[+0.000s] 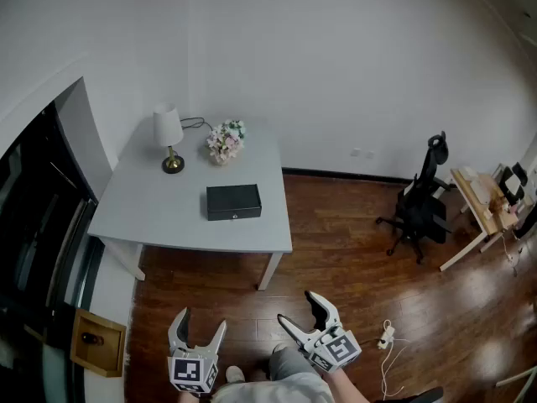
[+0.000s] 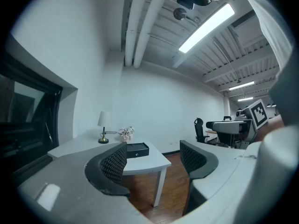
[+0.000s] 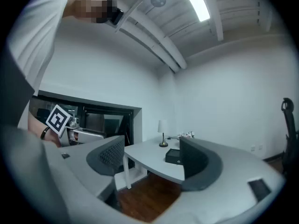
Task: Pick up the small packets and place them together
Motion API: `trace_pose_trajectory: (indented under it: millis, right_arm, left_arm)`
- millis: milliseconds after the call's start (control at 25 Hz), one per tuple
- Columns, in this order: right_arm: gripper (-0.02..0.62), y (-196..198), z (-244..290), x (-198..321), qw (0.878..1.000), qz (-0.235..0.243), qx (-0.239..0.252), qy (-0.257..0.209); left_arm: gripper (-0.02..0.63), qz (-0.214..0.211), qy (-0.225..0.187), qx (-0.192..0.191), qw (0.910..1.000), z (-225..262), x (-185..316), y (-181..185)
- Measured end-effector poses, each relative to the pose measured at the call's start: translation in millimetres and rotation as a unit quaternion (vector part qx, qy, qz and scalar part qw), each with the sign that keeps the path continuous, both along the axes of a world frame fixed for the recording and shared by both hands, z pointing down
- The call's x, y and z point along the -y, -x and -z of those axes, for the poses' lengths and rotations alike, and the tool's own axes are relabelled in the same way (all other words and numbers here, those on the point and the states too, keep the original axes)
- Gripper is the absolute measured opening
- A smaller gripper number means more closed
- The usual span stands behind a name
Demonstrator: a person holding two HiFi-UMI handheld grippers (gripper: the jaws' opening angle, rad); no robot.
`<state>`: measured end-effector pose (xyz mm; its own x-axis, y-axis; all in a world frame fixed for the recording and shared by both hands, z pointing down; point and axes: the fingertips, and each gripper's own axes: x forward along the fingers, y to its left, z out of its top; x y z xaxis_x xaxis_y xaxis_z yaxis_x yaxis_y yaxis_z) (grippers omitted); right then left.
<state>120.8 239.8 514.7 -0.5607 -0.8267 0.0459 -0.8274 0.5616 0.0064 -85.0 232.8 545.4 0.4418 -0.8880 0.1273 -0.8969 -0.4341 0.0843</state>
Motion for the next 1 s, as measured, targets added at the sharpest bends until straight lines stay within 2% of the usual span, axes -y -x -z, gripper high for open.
trace_pose_trajectory:
  millis: [280,480,600,800,1000]
  right_arm:
    - [0.364,-18,-26,77,0.999,0.021,0.021,0.011]
    - [0.364,-41,-5,158,0.998,0.046,0.032,-0.025]
    - [0.364,-53,-11,197,0.997,0.063,0.043,-0.010]
    - [0.362,-55,-6,241,0.994,0.106,0.027,-0.005]
    - [0.362,-49,-10,265,0.995,0.099,0.030,0.013]
  left_arm:
    - [0.360,0.031,-0.016,0.005,0.9994,-1,63,-10]
    - [0.360,0.044,-0.021,0.006,0.9988,11,130,-40]
    - [0.360,0.065,-0.029,0.009,0.9974,21,161,-52]
    - [0.360,0.087,-0.046,0.008,0.9951,38,208,-60]
    - [0.360,0.081,-0.046,0.005,0.9956,41,250,-54]
